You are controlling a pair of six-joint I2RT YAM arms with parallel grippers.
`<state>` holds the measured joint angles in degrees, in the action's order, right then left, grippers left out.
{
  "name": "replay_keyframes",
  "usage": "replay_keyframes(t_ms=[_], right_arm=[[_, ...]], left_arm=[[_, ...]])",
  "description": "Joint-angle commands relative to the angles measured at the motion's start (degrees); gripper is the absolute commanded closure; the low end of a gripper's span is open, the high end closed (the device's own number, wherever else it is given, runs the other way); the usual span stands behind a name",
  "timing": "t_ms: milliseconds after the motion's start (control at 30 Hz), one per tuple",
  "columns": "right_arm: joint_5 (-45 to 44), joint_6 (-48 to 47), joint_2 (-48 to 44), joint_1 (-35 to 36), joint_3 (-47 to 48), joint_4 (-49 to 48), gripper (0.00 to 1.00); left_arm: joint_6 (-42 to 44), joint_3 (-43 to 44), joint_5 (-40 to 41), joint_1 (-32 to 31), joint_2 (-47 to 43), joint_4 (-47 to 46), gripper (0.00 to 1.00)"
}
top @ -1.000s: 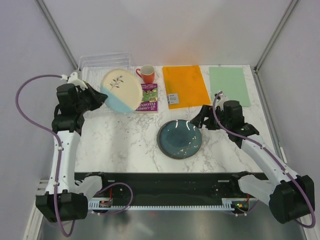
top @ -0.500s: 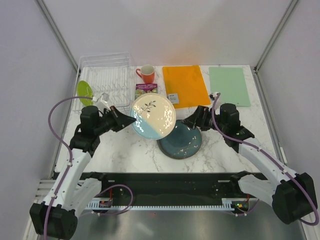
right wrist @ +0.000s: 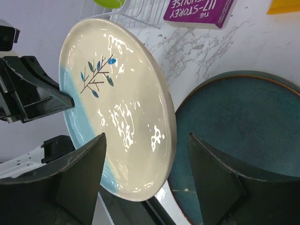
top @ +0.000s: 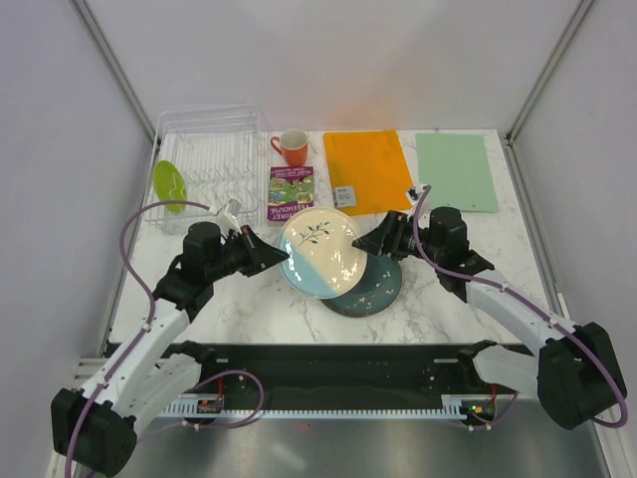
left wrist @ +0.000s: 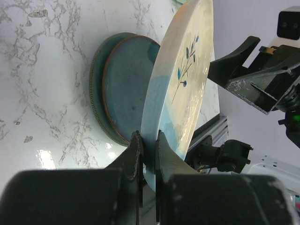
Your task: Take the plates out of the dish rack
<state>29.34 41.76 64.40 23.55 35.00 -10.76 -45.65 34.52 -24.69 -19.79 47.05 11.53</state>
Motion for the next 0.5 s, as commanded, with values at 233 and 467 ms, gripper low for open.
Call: replay_keyframes(t_ms=[233, 467], right_arm=[[3.9, 3.9, 4.8, 0.8, -3.2, -10.6, 0.24], [5.8, 4.6, 4.9, 0.9, -3.8, -13.0, 1.0]], left_arm=[[-6.1, 1.0, -1.4, -3.1, 0.0, -14.3, 0.98], [-5.9, -0.1, -1.4, -3.3, 0.5, -14.9, 0.98]])
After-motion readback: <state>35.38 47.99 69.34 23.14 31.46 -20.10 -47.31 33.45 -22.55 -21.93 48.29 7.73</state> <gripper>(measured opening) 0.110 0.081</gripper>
